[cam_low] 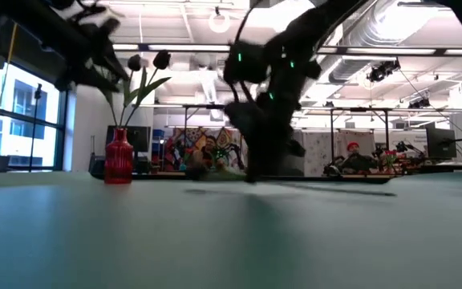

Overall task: Sort flowers into vase by color
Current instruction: Put the black flower into the red vase

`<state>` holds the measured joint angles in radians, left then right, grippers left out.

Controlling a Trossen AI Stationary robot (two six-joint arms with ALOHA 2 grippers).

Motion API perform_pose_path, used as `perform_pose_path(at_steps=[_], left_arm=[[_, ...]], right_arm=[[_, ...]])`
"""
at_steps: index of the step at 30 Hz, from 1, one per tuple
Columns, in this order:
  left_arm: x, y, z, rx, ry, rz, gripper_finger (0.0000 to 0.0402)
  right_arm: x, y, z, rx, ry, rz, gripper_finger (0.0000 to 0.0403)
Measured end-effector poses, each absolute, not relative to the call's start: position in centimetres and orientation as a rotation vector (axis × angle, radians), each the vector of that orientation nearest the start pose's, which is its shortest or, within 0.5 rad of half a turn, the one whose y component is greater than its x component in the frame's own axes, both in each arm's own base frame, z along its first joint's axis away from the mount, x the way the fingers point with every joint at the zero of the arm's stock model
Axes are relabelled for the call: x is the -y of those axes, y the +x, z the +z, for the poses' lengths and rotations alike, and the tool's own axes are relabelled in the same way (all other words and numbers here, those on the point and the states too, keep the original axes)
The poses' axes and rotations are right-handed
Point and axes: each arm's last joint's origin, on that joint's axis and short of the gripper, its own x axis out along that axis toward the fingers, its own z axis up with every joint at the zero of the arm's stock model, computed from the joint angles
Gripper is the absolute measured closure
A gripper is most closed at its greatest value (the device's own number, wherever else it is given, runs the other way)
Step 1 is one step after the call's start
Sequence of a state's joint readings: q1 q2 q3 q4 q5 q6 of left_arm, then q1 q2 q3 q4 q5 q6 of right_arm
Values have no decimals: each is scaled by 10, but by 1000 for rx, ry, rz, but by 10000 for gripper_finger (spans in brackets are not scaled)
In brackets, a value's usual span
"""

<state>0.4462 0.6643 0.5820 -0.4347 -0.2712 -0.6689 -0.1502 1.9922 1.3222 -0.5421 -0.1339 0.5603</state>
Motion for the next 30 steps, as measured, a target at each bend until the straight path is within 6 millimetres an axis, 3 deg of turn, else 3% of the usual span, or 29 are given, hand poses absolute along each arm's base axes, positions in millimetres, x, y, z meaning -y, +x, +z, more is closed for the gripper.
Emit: perform_pose_path(at_steps=[8,14,30], left_arm=[[-57,107,293,-202,-590,711,234],[-51,100,309,-145,-548,606,234],[-45,106,324,-53,-575,319,234]], right_arm=[[58,410,213,-815,647,-260,401],[60,419,256,-583,543,-179,402],[64,434,301,-268,381,-161,403]])
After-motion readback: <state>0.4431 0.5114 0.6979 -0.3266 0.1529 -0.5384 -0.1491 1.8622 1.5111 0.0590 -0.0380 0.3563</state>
